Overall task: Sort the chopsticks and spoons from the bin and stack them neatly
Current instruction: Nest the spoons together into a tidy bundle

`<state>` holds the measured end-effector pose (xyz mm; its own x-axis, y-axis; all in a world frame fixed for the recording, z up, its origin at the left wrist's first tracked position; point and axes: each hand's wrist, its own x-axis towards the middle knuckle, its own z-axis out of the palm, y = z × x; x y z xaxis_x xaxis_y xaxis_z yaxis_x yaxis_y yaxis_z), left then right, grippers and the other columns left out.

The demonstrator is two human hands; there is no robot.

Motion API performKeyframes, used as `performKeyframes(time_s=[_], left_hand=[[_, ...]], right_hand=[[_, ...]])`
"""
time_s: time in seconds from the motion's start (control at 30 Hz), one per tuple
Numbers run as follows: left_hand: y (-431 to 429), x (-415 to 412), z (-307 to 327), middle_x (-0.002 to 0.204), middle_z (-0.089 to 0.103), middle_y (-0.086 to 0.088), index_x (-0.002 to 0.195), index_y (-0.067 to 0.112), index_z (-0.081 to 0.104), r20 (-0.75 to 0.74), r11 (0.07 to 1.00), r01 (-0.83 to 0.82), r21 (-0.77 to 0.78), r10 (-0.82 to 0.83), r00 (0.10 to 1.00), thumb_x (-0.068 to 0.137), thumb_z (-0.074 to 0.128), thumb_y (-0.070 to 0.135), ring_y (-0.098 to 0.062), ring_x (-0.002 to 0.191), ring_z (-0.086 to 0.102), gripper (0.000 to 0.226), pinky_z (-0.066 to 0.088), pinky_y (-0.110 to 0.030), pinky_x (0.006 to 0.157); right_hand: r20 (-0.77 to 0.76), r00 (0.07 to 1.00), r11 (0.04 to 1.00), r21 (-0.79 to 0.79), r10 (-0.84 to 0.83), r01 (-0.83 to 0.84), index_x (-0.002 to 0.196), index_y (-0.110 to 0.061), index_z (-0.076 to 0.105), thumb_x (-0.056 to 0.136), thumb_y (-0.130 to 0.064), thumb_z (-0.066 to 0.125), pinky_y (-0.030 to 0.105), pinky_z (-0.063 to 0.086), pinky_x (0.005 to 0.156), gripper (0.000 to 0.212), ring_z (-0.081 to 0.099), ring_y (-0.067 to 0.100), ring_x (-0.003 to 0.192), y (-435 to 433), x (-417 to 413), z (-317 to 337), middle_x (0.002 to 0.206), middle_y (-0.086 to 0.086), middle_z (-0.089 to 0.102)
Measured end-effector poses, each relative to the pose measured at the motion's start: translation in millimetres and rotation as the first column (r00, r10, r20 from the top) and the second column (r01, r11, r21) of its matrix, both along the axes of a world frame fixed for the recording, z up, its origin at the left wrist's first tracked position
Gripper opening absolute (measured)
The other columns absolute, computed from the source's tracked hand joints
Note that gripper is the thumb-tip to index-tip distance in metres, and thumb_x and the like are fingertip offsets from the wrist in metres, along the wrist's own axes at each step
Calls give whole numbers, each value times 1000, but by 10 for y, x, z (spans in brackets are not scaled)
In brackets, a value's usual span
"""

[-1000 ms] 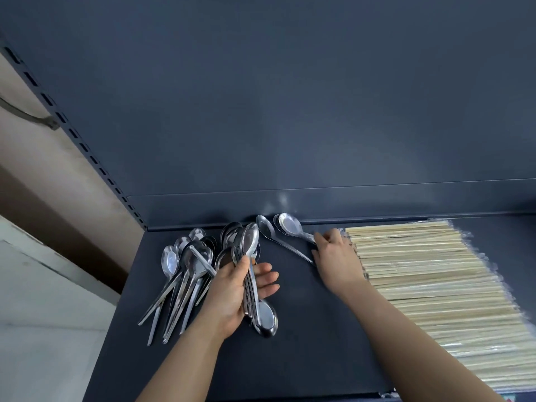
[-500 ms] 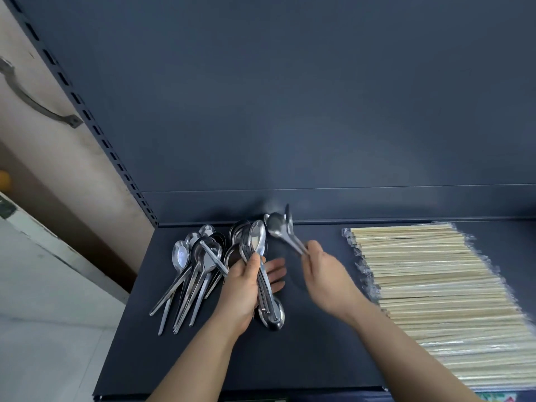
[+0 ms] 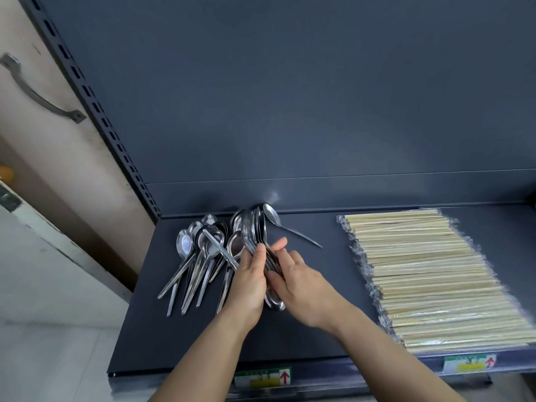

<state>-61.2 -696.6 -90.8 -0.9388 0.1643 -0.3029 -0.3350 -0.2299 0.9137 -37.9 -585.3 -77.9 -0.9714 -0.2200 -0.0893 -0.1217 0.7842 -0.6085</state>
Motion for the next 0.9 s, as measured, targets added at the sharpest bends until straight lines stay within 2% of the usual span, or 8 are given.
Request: performKeyframes(time_s=[0.13,0.23,0.3,0.37,0.5,0.67,0.8,0.9], left_hand=[[-39,78,-25,125,63,18,120,33,63,14,998,59,24,-59,998,105,31,33,1,116,57,35,44,-26,99],[-87,99,-56,130,59,15,124,37,61,-9,997,80,-10,-80,997,104,31,37,-1,112,56,36,48,-23,84],[-140,118,-68,133,58,13,125,36,61,-21,995,103,-10,-104,994,104,33,36,0,120,52,35,40,-24,99],[-207,121,-48,131,61,7,124,26,61,-48,994,108,18,-107,993,103,36,33,-4,120,56,33,39,-28,103],[-391,-39,99,109,69,-12,115,1,58,-75,980,4,200,11,997,90,50,39,-19,95,67,45,54,-33,82],[-459,-177,237,86,70,-7,98,5,61,-69,964,-43,262,64,996,76,71,23,-24,83,65,30,58,-36,75],[-400,-159,178,74,69,-7,83,4,62,0,970,-96,225,98,995,94,57,16,-25,75,67,18,55,-40,81],[-366,-150,127,75,69,-5,89,3,61,15,966,-102,239,102,995,95,57,21,-23,76,68,19,56,-39,83]], right_hand=[[37,999,1000,-12,28,-27,125,-5,39,102,-32,33,33,42,77,35,54,23,86,-13,10,0,98,6,54],[157,987,982,-188,31,-1,137,-7,27,102,-24,34,27,43,63,40,55,14,64,-77,77,-11,78,2,60],[137,990,973,-229,35,-3,140,-7,24,101,-21,34,27,42,58,42,51,9,55,-120,137,-22,69,-4,56],[82,996,977,-213,37,-19,129,-6,32,101,-19,34,31,41,58,32,46,9,56,-126,155,-9,69,-4,53],[27,997,992,-109,71,-68,99,-11,39,102,-21,33,34,36,59,12,42,18,58,-46,154,123,67,-1,48],[-2,985,984,59,170,-170,104,-10,42,102,-26,32,39,42,66,19,48,25,66,-57,159,165,68,-3,46],[-16,980,977,84,198,-196,102,-15,40,100,-25,32,44,45,70,13,51,30,71,-49,132,175,78,6,56],[3,980,972,125,200,-199,98,-15,39,100,-25,32,42,42,66,12,49,32,68,-53,110,161,74,5,52]])
